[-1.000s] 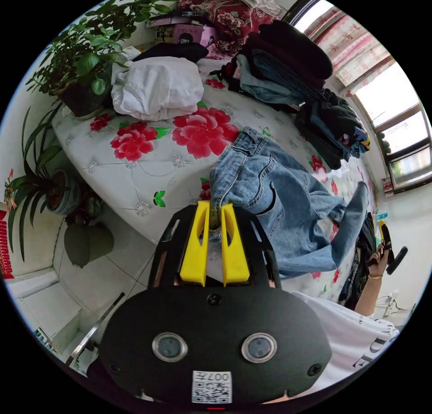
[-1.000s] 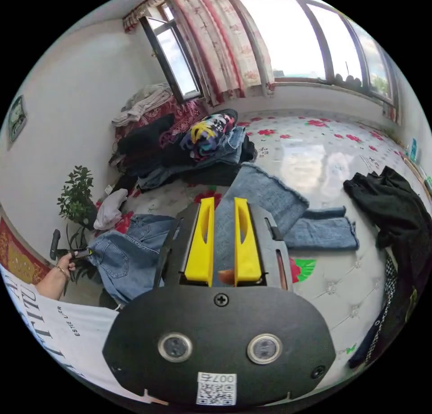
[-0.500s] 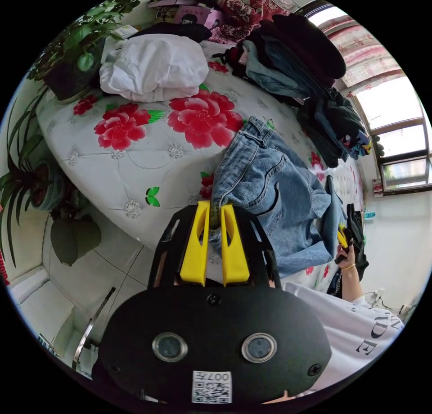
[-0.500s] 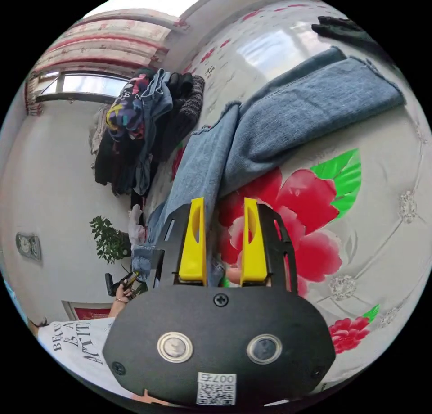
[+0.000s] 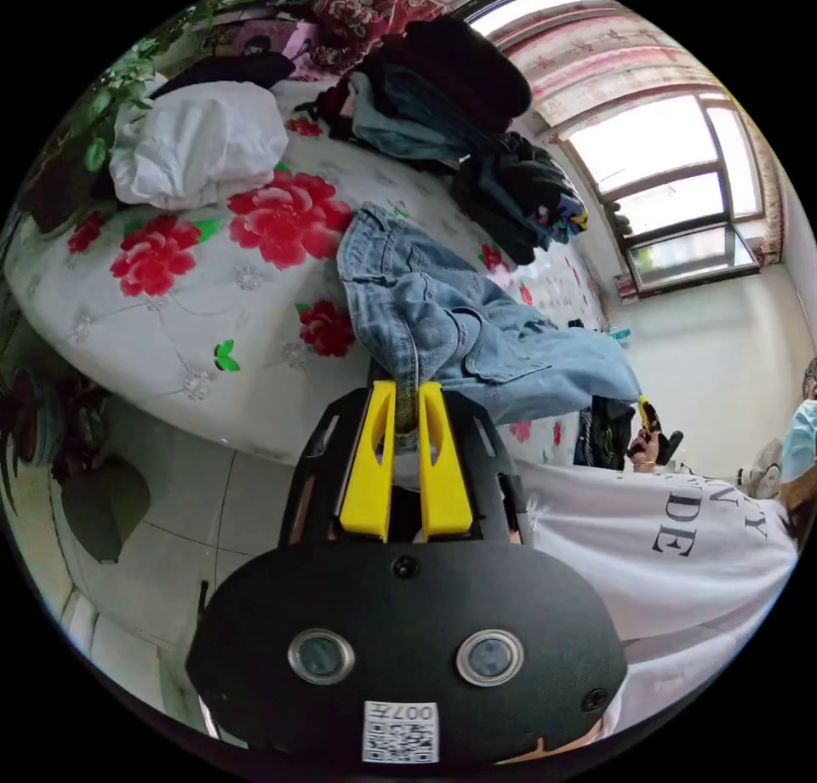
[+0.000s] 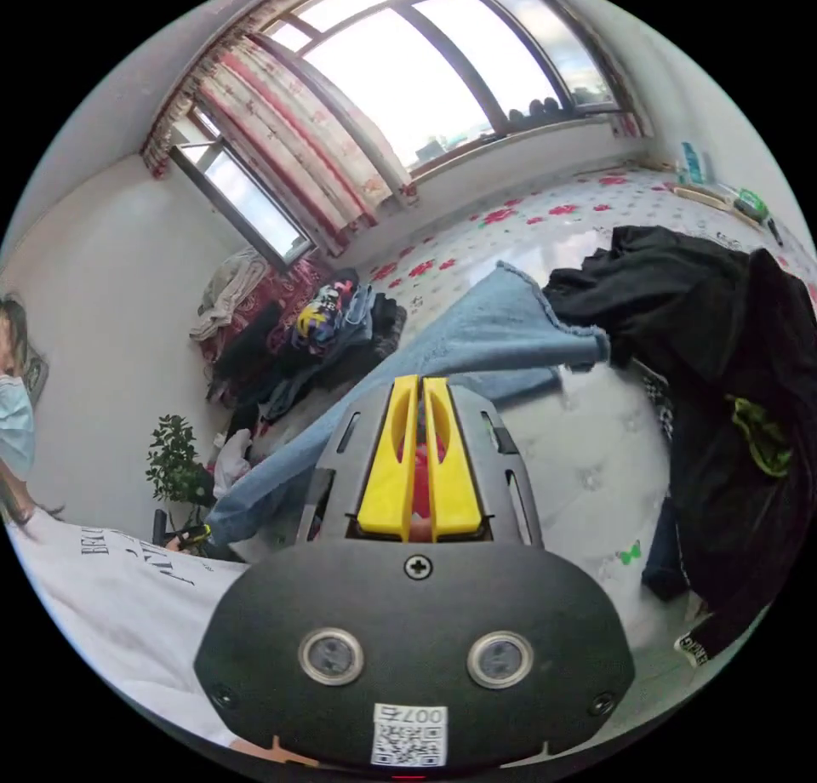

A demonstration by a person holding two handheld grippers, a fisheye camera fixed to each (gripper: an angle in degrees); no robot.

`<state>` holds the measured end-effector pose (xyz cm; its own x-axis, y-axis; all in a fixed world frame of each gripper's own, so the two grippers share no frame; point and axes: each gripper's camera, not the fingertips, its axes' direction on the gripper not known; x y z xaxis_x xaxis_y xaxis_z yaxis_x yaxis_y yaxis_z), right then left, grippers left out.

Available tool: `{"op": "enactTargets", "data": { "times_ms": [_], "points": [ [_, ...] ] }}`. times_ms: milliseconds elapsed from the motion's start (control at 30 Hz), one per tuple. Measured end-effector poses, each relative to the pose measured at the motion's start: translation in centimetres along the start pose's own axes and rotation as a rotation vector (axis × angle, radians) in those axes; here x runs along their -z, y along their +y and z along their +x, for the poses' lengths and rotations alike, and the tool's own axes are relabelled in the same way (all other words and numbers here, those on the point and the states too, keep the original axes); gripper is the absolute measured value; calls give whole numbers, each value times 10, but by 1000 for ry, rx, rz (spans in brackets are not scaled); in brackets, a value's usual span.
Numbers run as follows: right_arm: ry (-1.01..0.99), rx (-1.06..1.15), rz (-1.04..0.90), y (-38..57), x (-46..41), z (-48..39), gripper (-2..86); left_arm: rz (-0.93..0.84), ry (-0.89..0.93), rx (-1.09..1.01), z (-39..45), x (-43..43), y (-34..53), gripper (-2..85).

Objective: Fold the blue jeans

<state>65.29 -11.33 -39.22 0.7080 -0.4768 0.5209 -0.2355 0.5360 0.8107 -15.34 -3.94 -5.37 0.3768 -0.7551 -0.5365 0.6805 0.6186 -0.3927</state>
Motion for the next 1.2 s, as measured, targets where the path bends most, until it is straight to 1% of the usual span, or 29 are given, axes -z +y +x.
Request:
{"op": "enactTargets", "data": {
  "times_ms": [33,100,167,200,267,367,467,567,667,733,800,833,900,1033,1133,1200],
  "points": [
    [34,-41,-29,12,-1,12,2,-26,-12,11,-2,-9,3,50],
    [97,-167,-118,61,-17,56,10,-99,-125,59,-10,-43,11,56],
    [160,-288,-209,91,-35,85,20,-176,-206,65,-12,-67,14,68],
    [172,-308,-254,106,-46,98,26,-213,-252,57,-11,-79,15,77],
    [200,-347,-280,121,-57,111,33,-203,-304,44,-7,-88,15,74],
    [183,-353,-289,126,-74,121,44,-166,-270,93,-8,-102,6,78],
    [206,-312,-338,119,-98,123,43,-175,-289,151,-11,-124,-4,60],
    [283,-282,-359,112,-115,121,26,-189,-349,134,-7,-137,-12,17],
    [245,-221,-409,108,-120,116,8,-194,-385,113,-1,-137,-16,-1],
    [230,-159,-413,112,-115,105,4,-158,-402,78,9,-127,-14,-4],
    [210,-105,-442,122,-109,92,4,-83,-391,56,16,-110,-4,-2],
    [205,-102,-442,125,-107,90,6,-73,-376,51,17,-108,-1,1],
    [234,-80,-395,131,-93,82,14,-16,-315,76,15,-102,11,15],
    [237,5,-291,112,-79,66,29,83,-320,144,16,-90,26,59],
    [215,56,-280,76,-103,52,42,124,-347,155,26,-91,12,78],
    [180,111,-298,40,-141,33,56,105,-381,91,42,-105,-24,82]
  ]
}}
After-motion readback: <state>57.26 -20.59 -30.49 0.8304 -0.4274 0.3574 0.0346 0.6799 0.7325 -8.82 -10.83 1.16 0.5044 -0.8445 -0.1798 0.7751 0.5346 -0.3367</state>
